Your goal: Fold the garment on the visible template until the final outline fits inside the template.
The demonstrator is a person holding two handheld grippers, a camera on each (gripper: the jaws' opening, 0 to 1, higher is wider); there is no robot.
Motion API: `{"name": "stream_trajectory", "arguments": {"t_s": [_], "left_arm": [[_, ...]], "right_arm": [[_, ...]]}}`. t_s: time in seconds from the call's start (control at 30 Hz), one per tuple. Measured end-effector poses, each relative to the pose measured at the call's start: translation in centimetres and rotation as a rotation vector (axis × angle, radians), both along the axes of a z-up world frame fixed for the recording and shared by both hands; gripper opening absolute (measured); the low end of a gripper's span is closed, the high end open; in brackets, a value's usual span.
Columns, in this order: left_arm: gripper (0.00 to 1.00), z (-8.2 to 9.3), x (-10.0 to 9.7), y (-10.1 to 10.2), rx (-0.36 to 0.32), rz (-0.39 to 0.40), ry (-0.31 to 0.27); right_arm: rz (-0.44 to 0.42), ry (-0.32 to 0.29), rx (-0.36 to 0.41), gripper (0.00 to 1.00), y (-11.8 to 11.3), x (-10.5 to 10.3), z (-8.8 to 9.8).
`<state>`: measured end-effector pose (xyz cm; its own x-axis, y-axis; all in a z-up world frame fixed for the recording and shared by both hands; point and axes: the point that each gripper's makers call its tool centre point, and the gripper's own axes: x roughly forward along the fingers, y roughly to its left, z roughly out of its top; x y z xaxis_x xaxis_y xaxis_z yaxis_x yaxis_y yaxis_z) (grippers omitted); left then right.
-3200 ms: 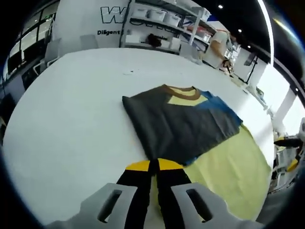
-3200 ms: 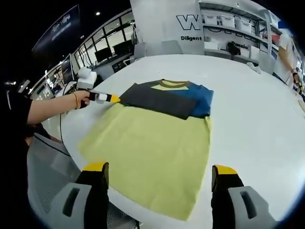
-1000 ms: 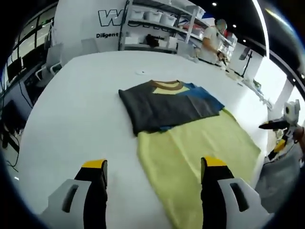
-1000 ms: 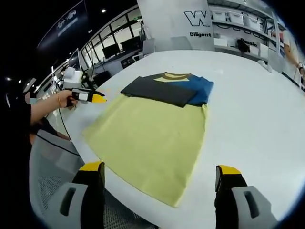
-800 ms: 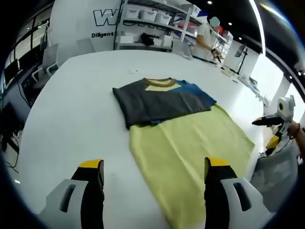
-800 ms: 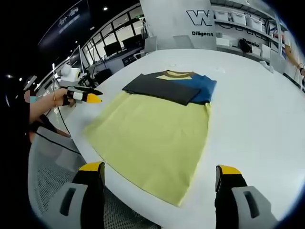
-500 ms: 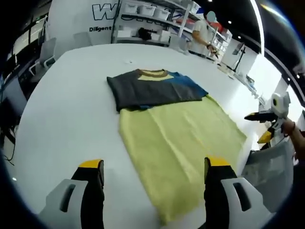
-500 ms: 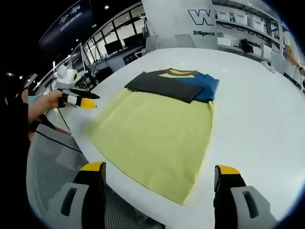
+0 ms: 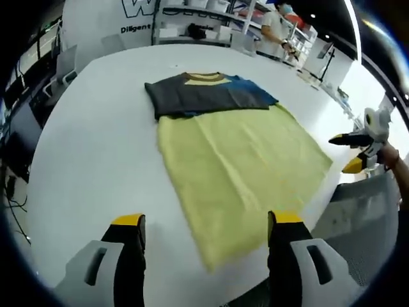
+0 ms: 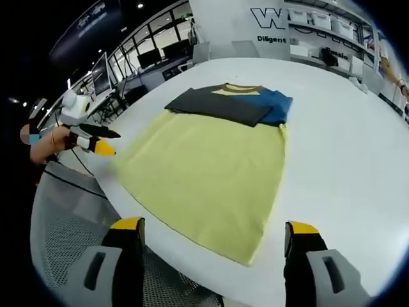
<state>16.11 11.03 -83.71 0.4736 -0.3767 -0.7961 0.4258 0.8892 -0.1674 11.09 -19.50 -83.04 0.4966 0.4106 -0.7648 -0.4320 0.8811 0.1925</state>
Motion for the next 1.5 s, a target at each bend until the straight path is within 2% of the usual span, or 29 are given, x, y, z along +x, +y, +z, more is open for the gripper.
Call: {"name": "stream_trajectory", "arguments": {"t_s": [0.1, 0.13, 0.37, 0.5, 0.63, 0.73, 0.83, 0.97, 1.0, 1.03, 1.1, 1.23, 1.5], "left_arm": [[0.68, -0.4, -0.6, 0.1, 0.006, 0.001, 0.01], [0.67, -1.1, -1.6, 0.2, -0.005, 0.008, 0.064], [0.57, -1.6, -2.6, 0.4, 0.0, 0.013, 0.094], [0.47, -1.6, -2.9, 0.5, 0.012, 0.015, 0.091], [0.41, -1.8, -3.2, 0.6, 0.025, 0.025, 0.098], [0.32, -2.3, -3.7, 0.7, 0.042, 0.033, 0.12], [0.31, -2.3, -3.8, 0.8, 0.06, 0.018, 0.091], [0.25, -2.3, -4.1, 0.6, 0.049, 0.019, 0.101], [0.24, -2.5, -4.4, 0.5, 0.063, 0.009, 0.101], [0.23, -2.4, -4.5, 0.5, 0.062, 0.011, 0.107], [0.17, -2.5, -4.8, 0.4, 0.05, 0.015, 0.12], [0.15, -2.5, -4.8, 0.4, 0.043, 0.024, 0.126], [0.02, -2.7, -4.6, 0.7, 0.049, 0.022, 0.128]], "right_arm": [[-0.004, 0.006, -0.017, 0.79, -0.3, -0.1, -0.4], [-0.007, 0.018, -0.049, 0.77, -0.6, -0.3, -1.0], [-0.029, 0.032, -0.083, 0.67, -1.3, -0.5, -1.8], [-0.029, 0.048, -0.091, 0.63, -1.5, -0.8, -2.1], [-0.036, 0.052, -0.091, 0.6, -1.5, -0.9, -2.2], [-0.046, 0.052, -0.091, 0.54, -1.6, -0.9, -2.3], [-0.059, 0.064, -0.118, 0.48, -2.3, -1.1, -2.6], [-0.064, 0.068, -0.145, 0.37, -2.7, -1.2, -2.8], [-0.041, 0.068, -0.203, 0.35, -3.1, -1.5, -3.3], [-0.038, 0.068, -0.21, 0.33, -3.1, -1.6, -3.3], [-0.034, 0.077, -0.212, 0.29, -3.1, -1.7, -3.5], [-0.042, 0.079, -0.204, 0.2, -3.1, -1.6, -3.6], [-0.069, 0.084, -0.219, 0.01, -3.9, -1.3, -3.8]]}}
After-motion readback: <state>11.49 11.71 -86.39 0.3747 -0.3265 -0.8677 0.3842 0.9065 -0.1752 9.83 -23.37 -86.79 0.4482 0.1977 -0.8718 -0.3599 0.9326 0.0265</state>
